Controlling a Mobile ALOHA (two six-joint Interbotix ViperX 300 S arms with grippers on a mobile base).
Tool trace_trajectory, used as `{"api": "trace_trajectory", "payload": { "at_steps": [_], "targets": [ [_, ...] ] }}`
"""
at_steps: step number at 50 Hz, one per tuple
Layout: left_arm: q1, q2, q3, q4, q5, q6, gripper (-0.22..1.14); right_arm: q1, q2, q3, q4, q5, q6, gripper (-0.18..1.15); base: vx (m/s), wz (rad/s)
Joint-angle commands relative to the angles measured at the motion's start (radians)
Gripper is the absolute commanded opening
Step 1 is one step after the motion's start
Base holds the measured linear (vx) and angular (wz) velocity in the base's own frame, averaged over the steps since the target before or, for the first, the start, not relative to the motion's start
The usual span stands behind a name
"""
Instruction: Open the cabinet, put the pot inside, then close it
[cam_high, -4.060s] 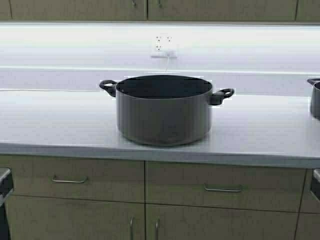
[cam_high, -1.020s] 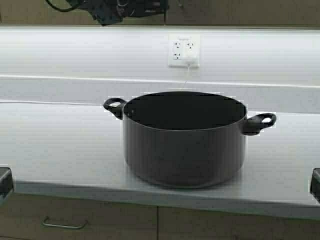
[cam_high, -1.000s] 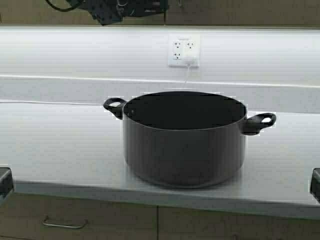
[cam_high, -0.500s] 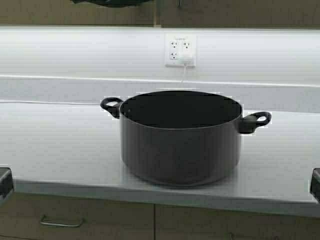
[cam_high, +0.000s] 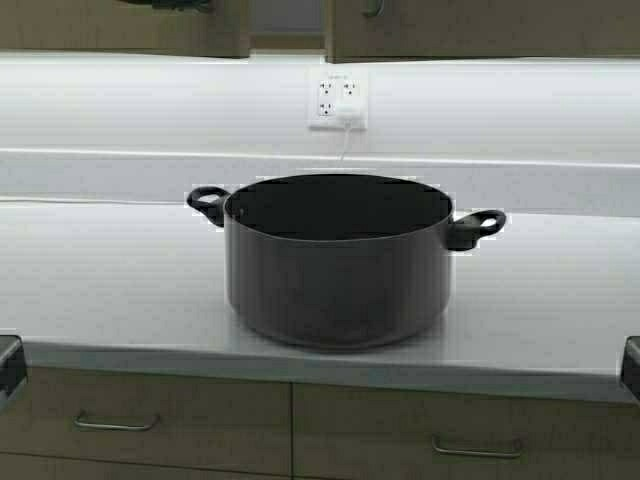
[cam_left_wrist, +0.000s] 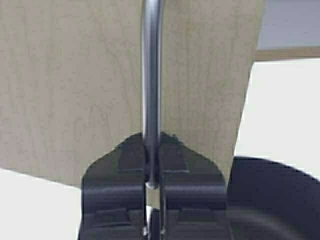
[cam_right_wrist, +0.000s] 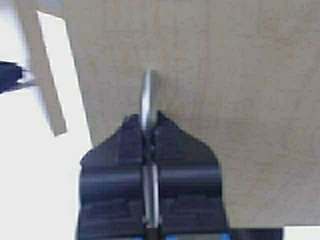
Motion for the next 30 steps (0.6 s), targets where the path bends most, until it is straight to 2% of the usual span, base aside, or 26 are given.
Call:
{"api": "trace_trajectory", "payload": {
  "at_steps": [1, 10, 30],
  "targets": [
    [0.025, -0.104, 0.025, 0.012, 0.029, 0.006, 0.02, -0.164, -0.055, 0.023, -0.002, 0.006, -0.003, 0.06, -0.14, -0.04],
    [0.071, -0.195, 0.063, 0.026, 0.101, 0.006, 0.02, -0.258, -0.074, 0.041, -0.017, 0.104, -0.003, 0.06, -0.12, -0.04],
    [0.101, -0.331, 0.132, 0.026, 0.202, 0.009, 0.02, -0.376, -0.209, 0.118, -0.072, 0.196, 0.008, 0.06, -0.06, 0.03]
  ]
}}
